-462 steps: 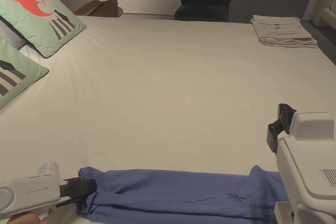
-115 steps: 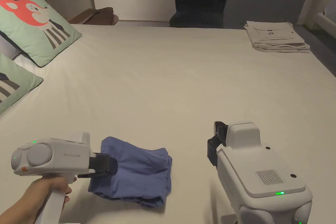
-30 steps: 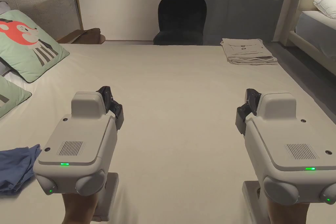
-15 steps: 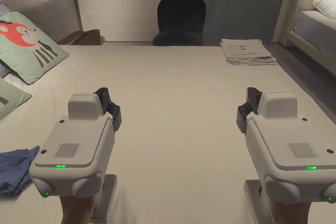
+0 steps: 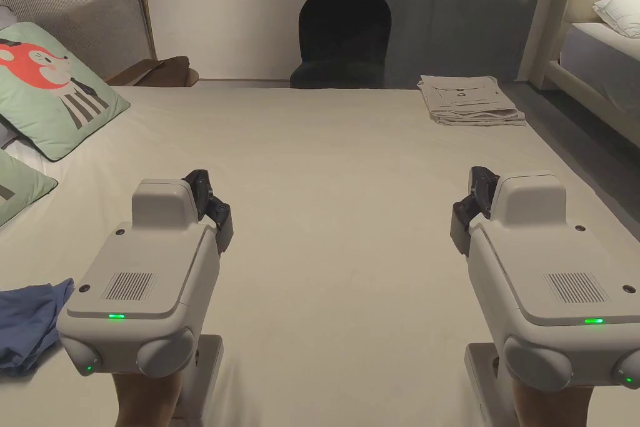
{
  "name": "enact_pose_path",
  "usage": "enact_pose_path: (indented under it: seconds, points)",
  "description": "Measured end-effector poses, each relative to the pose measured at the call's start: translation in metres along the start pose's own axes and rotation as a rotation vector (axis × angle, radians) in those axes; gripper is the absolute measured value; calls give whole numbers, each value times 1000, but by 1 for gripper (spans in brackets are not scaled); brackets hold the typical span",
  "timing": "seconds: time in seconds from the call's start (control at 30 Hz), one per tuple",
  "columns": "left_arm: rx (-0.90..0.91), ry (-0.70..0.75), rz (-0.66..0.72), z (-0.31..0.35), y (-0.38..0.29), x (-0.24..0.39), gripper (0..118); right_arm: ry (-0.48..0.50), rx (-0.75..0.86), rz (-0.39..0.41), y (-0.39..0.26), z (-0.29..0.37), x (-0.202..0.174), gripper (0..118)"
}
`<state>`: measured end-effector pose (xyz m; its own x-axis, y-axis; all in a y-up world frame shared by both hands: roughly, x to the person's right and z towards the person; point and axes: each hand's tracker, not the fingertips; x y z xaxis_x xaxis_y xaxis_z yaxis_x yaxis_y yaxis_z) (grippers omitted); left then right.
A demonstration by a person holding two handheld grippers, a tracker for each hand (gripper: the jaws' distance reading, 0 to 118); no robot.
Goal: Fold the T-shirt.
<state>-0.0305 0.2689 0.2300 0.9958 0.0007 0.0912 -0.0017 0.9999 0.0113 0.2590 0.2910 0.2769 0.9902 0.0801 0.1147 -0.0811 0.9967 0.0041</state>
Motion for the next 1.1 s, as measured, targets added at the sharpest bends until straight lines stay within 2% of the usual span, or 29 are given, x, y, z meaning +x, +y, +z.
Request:
enact_pose_path:
  seconds: [0.97, 1.0, 1.03, 1.1]
  points:
    - [-9, -13, 3, 0, -2, -2, 0, -8, 0, 11, 0, 0, -2, 0]
    - [-3, -9, 3, 0, -2, -2, 2, -8, -2, 12, 0, 0, -2, 2]
    - [1, -6, 4, 1, -2, -2, 12, -10, -4, 13, 0, 0, -2, 15]
    - [-3, -9, 6, 1, -2, -3, 16, -15, -10, 15, -1, 0, -2, 20]
